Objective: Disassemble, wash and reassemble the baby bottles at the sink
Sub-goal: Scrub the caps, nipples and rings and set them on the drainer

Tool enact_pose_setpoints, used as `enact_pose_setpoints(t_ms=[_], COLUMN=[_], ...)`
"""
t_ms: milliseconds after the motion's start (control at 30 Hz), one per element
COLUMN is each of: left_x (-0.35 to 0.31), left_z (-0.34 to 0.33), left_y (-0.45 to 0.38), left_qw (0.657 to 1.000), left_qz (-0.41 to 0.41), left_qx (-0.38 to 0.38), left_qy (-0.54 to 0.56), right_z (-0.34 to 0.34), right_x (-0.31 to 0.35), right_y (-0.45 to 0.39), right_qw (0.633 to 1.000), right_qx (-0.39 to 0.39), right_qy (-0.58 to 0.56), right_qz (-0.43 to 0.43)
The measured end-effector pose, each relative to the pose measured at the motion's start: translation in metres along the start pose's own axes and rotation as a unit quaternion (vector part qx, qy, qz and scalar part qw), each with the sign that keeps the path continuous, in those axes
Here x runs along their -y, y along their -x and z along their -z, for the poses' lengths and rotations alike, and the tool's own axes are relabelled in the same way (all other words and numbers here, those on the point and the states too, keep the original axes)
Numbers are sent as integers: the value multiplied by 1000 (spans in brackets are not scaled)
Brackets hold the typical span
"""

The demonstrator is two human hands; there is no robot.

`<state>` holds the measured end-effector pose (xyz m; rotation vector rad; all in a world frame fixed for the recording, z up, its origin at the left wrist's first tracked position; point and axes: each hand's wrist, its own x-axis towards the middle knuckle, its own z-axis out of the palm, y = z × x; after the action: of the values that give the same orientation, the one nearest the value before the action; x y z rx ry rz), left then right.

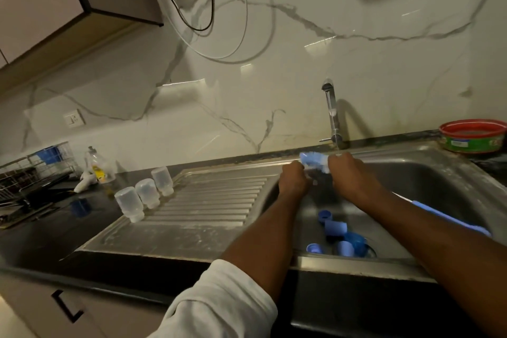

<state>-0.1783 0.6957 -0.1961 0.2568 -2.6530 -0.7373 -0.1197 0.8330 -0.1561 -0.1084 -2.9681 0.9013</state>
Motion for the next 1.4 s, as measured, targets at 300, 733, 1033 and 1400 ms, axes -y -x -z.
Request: enact_pose_setpoints(t_ms=[300, 733, 1033, 1400], left_x=[12, -10, -13, -34], left_z=[-12, -46, -50, -46], left_y=[-9, 0, -15, 0], left_qw=[995, 986, 939, 938], left_qz=[-95, -80, 17, -112], left_qx=[8, 25, 15, 21], left_qy=[-4, 146, 343, 327], right_z=[5, 17, 36, 31], right_x=[-6, -38, -54, -43], right_y=[7, 8, 22, 11], right_qw=[1000, 1000, 985, 978], right_qx=[-2, 5, -149, -158], right_qy=[-30, -18, 85, 138], right_qz=[2, 17, 13, -14])
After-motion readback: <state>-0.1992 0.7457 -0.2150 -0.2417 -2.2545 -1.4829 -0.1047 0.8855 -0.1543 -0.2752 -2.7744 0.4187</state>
